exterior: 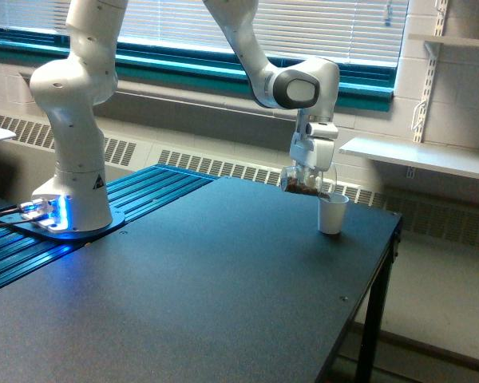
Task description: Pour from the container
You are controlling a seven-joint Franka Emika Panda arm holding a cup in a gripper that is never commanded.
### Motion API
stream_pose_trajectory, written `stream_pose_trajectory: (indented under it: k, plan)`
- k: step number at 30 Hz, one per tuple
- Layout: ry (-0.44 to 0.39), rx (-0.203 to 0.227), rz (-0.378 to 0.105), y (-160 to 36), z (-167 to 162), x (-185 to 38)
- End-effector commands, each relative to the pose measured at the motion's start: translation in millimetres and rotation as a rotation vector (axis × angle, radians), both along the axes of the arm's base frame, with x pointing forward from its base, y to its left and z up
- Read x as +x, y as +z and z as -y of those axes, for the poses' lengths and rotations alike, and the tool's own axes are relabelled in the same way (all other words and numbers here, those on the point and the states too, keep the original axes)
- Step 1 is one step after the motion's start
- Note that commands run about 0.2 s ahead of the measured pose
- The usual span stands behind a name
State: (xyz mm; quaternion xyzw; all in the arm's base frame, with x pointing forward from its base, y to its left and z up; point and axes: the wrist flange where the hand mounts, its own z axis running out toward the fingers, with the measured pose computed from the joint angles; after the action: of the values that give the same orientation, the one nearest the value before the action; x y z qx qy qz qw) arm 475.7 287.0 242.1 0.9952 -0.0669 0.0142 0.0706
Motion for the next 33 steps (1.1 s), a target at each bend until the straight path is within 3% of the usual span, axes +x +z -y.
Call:
stream_pose_trajectory:
  k: [1,33]
  plan:
    - [0.021,-0.007,-0.009,6.7,1.3,4.1]
    - [0.052,-0.027,-0.051,9.7,1.7,9.5]
